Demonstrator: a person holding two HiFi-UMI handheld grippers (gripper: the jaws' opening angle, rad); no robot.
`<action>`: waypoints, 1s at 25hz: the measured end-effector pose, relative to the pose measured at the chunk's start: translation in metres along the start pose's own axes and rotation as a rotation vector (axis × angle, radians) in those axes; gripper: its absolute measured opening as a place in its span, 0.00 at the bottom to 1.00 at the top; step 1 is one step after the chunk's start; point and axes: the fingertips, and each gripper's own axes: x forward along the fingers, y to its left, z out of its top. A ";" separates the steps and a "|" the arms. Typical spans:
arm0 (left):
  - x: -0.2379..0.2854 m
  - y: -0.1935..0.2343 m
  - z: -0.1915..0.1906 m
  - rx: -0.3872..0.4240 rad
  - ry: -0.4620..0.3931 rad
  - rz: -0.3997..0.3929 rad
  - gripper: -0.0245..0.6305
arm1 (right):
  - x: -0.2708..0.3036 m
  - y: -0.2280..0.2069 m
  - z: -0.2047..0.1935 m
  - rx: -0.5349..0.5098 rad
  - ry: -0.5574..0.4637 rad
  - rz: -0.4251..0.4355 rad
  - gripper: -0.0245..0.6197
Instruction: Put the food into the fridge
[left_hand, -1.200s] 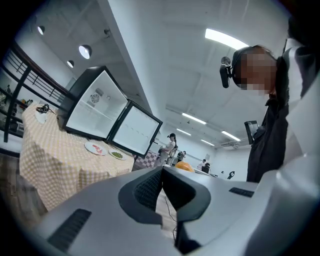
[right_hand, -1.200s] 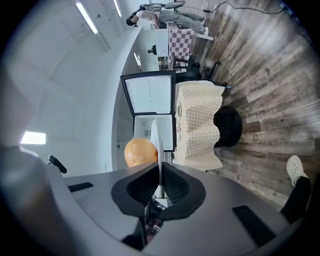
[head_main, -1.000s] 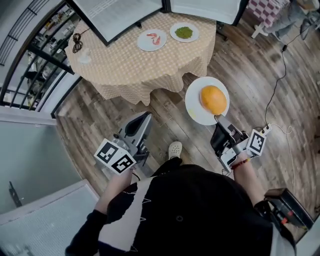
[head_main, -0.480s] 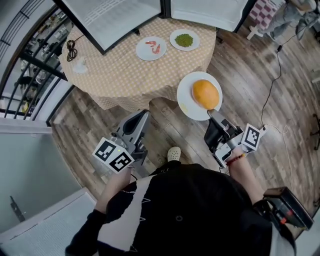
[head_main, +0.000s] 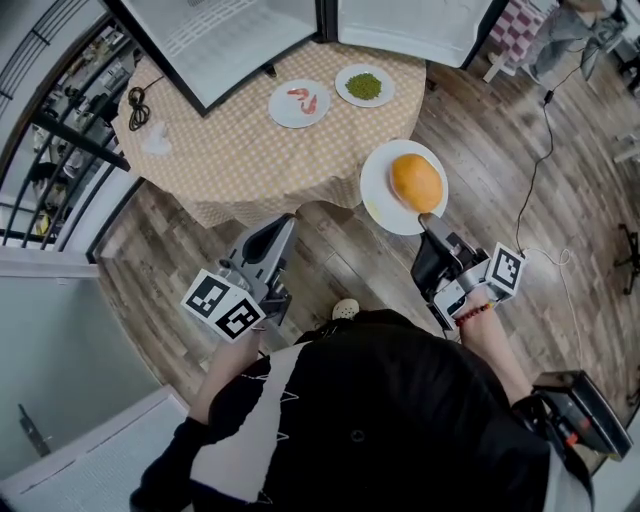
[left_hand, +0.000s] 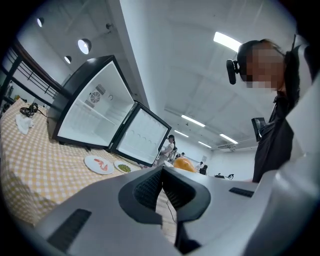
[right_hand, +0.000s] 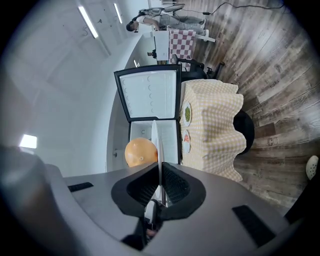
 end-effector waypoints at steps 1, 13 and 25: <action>0.000 -0.001 0.002 0.001 -0.011 -0.003 0.06 | 0.000 0.001 0.000 -0.002 0.002 -0.002 0.08; -0.001 0.000 -0.003 -0.010 -0.020 0.032 0.06 | 0.015 -0.003 0.000 -0.005 0.045 -0.025 0.08; -0.007 0.004 0.003 0.007 -0.067 0.114 0.06 | 0.030 -0.003 0.001 -0.003 0.117 0.011 0.08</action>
